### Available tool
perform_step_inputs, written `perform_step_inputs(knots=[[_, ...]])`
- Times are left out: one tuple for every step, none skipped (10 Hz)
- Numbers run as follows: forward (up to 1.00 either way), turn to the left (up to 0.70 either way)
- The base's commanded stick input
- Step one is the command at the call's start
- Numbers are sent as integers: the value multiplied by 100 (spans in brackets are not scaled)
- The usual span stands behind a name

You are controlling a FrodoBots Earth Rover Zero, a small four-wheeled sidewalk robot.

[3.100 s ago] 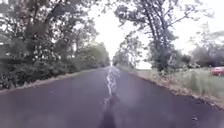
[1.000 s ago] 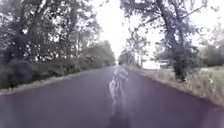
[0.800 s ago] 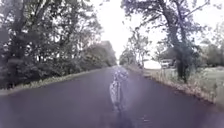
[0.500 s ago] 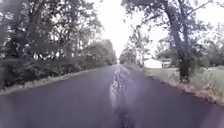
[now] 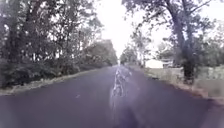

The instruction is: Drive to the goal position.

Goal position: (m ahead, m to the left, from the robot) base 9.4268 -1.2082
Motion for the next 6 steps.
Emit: perform_step_inputs(knots=[[100,0],[100,0],[100,0],[100,0],[100,0],[100,0]])
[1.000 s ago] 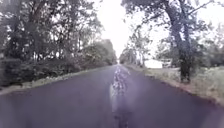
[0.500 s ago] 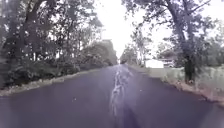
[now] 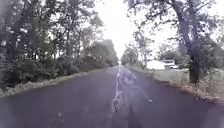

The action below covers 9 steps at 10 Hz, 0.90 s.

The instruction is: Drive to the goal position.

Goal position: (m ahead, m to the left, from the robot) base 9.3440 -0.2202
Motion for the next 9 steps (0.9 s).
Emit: perform_step_inputs(knots=[[100,0],[100,0],[100,0],[100,0],[100,0],[100,0],[100,0],[100,0],[100,0]])
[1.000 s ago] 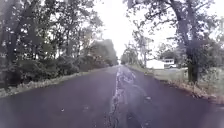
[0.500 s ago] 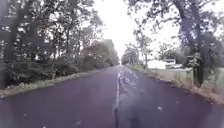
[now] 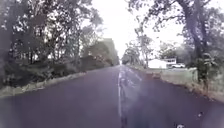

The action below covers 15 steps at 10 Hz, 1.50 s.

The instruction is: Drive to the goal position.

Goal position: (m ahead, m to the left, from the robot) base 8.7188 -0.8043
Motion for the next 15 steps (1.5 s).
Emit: perform_step_inputs(knots=[[100,0],[100,0],[100,0],[100,0],[100,0],[100,0],[100,0],[100,0],[100,0],[100,0],[100,0],[100,0],[100,0],[100,0],[100,0]])
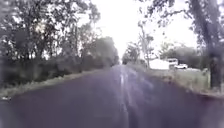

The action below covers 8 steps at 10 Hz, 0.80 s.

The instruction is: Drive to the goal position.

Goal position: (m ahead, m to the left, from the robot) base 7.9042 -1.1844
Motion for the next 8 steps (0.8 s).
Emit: perform_step_inputs(knots=[[100,0],[100,0],[100,-20],[100,-34],[100,-25],[100,-15],[100,-9],[100,-3]])
